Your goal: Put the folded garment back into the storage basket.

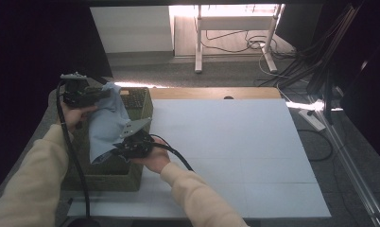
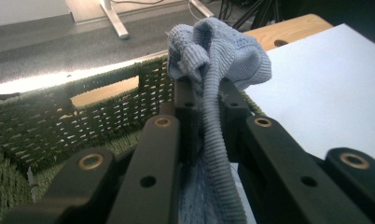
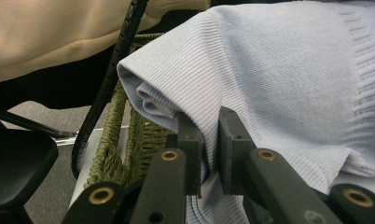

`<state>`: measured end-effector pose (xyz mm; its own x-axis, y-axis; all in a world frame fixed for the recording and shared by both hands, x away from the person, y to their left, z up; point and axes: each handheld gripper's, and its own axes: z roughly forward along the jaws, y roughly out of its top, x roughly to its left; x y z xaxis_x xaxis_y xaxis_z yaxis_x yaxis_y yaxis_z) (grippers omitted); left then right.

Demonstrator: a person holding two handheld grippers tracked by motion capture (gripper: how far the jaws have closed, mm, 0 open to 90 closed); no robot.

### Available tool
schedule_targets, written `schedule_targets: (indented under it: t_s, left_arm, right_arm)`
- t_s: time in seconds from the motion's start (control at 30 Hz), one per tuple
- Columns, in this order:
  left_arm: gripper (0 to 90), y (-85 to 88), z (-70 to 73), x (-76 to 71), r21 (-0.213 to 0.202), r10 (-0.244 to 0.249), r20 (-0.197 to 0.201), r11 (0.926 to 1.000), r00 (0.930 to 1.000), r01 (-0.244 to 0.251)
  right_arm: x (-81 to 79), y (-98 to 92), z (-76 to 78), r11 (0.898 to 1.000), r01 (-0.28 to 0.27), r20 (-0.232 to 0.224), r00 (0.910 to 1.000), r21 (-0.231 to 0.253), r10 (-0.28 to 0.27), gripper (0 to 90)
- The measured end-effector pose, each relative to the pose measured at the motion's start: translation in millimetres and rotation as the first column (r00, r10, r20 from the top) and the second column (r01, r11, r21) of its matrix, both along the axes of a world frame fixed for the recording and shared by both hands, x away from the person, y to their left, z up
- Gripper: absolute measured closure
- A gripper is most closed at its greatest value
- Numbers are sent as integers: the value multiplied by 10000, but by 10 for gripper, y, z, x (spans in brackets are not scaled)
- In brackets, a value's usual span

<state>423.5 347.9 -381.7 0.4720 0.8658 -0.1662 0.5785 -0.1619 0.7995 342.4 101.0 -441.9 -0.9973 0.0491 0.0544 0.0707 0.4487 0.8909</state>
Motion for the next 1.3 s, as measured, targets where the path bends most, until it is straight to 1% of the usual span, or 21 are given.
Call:
schedule_targets:
  t_s: [0.3, 0.33, 0.5, 0.6, 0.67, 0.73, 0.77, 0.8, 0.87, 1.03, 1.07, 1.2, 1.3]
  left_arm:
    - [808, -52, -31, 52, 208, -143, -102, 9997, 9998, 145]
    - [809, -60, -50, 72, 249, -163, -203, 9995, 9997, 168]
    - [808, -87, -117, 131, 330, -169, -454, 9993, 9988, 184]
    - [808, -96, -151, 165, 463, -184, -572, 9987, 9982, 211]
    - [807, -88, -179, 188, 656, -69, -676, 9978, 9977, 114]
    - [808, -66, -220, 211, 593, -32, -818, 9982, 9966, 80]
    - [807, -66, -220, 211, 593, -32, -818, 9982, 9966, 80]
    - [807, -56, -256, 223, 523, -15, -901, 9986, 9959, 63]
    - [807, -57, -285, 228, 447, -38, -939, 9990, 9956, 80]
    - [806, -78, -338, 258, 516, -121, -994, 9985, 9950, 173]
    - [806, -86, -345, 267, 538, -140, -997, 9984, 9949, 195]
    - [804, -127, -370, 299, 689, -286, -1077, 9970, 9938, 362]
    - [800, -143, -390, 314, 694, -282, -1132, 9969, 9932, 362]
  right_arm:
    - [-4, 109, -21, 9993, -136, 71, 9999, -350, 139, 812]
    - [-10, 129, -36, 9992, -149, 84, 9998, -381, 153, 812]
    - [1, 150, -61, 9985, -104, 52, 9999, -529, 107, 812]
    - [8, 163, -66, 9978, -87, 105, 9999, -662, 94, 811]
    - [17, 177, -72, 9967, -51, 87, 9999, -807, 59, 811]
    - [18, 185, -68, 9963, -38, 127, 9999, -859, 49, 810]
    - [18, 185, -68, 9963, -38, 127, 9999, -859, 49, 810]
    - [21, 192, -61, 9958, -29, 150, 9999, -910, 43, 810]
    - [20, 203, -64, 9952, -32, 175, 9998, -980, 49, 810]
    - [25, 241, -65, 9945, -31, 231, 9997, -1051, 55, 810]
    - [28, 249, -65, 9937, -53, 259, 9996, -1123, 82, 810]
    - [28, 304, -77, 9925, -68, 285, 9995, -1219, 103, 810]
    - [26, 313, -88, 9917, -94, 324, 9994, -1286, 136, 810]
